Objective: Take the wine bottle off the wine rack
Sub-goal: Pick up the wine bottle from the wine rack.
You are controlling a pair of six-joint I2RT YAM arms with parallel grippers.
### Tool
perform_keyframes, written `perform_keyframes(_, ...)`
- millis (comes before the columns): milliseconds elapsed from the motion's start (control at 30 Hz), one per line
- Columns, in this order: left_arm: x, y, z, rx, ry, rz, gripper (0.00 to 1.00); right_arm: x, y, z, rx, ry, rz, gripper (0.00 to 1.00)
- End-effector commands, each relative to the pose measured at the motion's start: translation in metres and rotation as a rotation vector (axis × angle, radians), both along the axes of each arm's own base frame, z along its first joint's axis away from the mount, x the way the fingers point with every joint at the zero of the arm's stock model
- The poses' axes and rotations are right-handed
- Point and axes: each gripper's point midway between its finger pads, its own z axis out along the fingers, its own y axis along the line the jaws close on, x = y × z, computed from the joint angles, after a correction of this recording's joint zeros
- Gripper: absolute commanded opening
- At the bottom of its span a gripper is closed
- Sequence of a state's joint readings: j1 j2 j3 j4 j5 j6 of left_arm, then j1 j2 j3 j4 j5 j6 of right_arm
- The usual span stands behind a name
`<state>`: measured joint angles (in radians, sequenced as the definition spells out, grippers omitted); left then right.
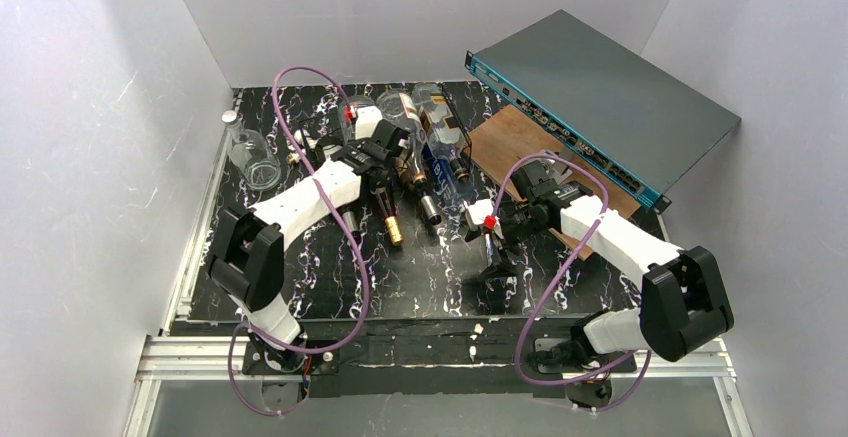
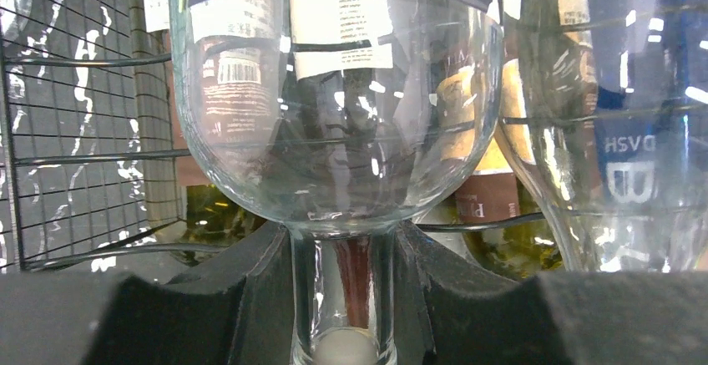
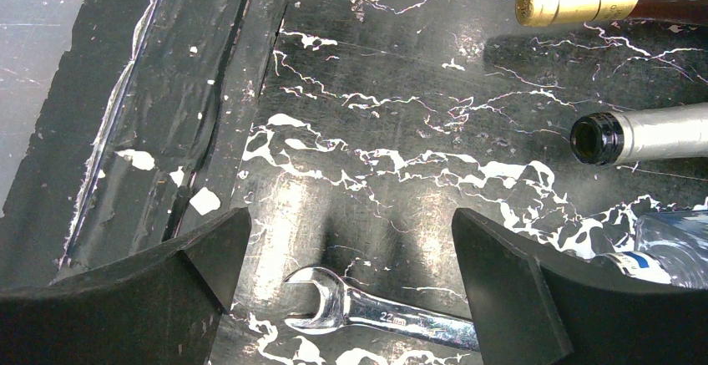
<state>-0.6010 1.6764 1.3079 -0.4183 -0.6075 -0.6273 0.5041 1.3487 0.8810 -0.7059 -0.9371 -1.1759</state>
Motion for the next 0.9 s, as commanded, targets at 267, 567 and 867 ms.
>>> perform_keyframes(267,0.000,0.006,0.088,0.039,-0.310,-0.010,0.00,0.005,0.001,0.010,0.021,-0.039,0.000,1.00)
perform_keyframes(567,-0.003,0.009,0.093,0.003,-0.335,0.012,0.00,0.005,0.001,0.010,0.021,-0.042,0.000,1.00)
perform_keyframes(867,-0.009,0.015,0.106,-0.061,-0.387,0.060,0.00,0.005,0.001,0.010,0.019,-0.042,0.000,1.00)
